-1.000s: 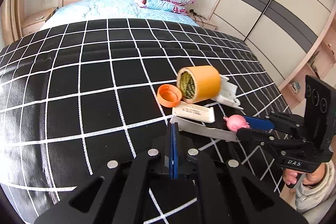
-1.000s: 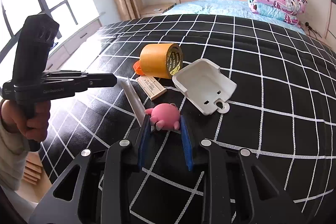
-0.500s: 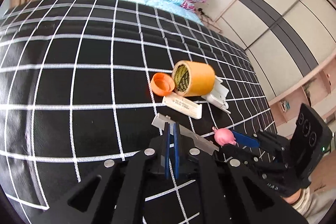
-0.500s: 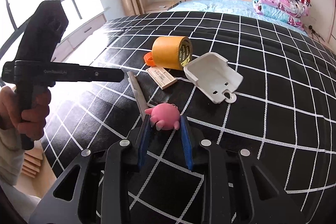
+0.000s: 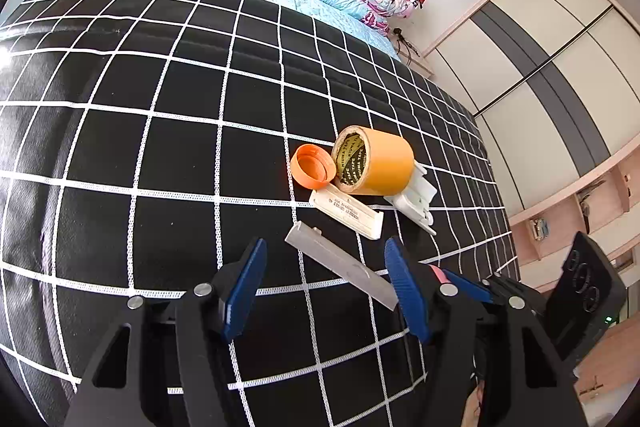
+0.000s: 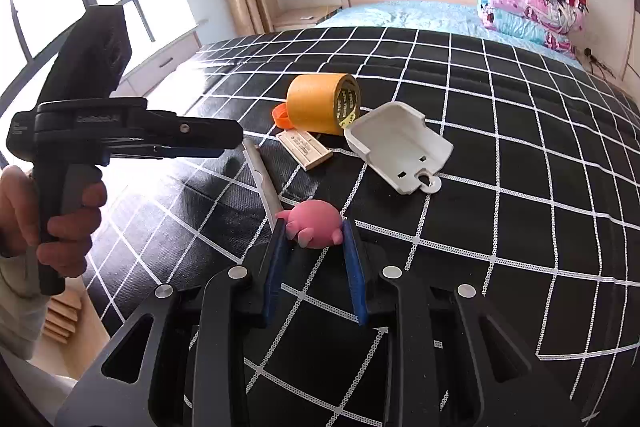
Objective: Collect trash
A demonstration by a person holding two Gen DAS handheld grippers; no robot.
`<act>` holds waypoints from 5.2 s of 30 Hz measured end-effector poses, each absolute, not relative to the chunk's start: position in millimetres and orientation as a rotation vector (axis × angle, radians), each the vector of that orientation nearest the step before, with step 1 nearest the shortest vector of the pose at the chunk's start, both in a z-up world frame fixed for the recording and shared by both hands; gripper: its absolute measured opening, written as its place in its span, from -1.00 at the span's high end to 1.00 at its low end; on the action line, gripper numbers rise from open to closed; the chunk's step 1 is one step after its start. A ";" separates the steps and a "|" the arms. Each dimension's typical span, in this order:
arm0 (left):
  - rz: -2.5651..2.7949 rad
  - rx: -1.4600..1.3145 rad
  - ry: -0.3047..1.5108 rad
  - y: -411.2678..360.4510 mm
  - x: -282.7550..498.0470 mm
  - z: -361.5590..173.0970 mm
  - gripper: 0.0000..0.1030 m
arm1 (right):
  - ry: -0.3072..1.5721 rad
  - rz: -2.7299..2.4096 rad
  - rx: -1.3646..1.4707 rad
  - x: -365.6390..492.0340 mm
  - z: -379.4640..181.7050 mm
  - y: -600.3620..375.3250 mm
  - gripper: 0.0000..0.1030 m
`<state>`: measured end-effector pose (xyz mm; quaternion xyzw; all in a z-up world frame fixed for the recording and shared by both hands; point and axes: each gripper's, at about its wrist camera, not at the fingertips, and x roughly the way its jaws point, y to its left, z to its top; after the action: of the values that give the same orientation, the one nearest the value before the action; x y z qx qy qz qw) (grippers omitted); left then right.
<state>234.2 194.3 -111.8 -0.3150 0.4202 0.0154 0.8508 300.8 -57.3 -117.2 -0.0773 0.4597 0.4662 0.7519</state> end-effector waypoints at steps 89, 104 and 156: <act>-0.114 -0.298 1.001 19.2 62.4 -181.3 0.89 | 1.173 1.097 -0.237 109.8 -174.8 -136.6 0.78; -0.144 -0.302 1.023 14.2 61.9 -175.9 0.78 | 1.184 1.081 -0.211 123.8 -173.3 -139.2 0.78; -0.102 -0.084 0.775 77.9 177.6 -72.1 0.01 | 0.849 1.010 -0.286 282.4 -84.0 -98.3 -0.50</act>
<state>177.6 77.9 -72.1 -0.0410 0.3776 -0.0497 0.9237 282.4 -98.3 -84.0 -0.1324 0.3929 0.4676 0.7807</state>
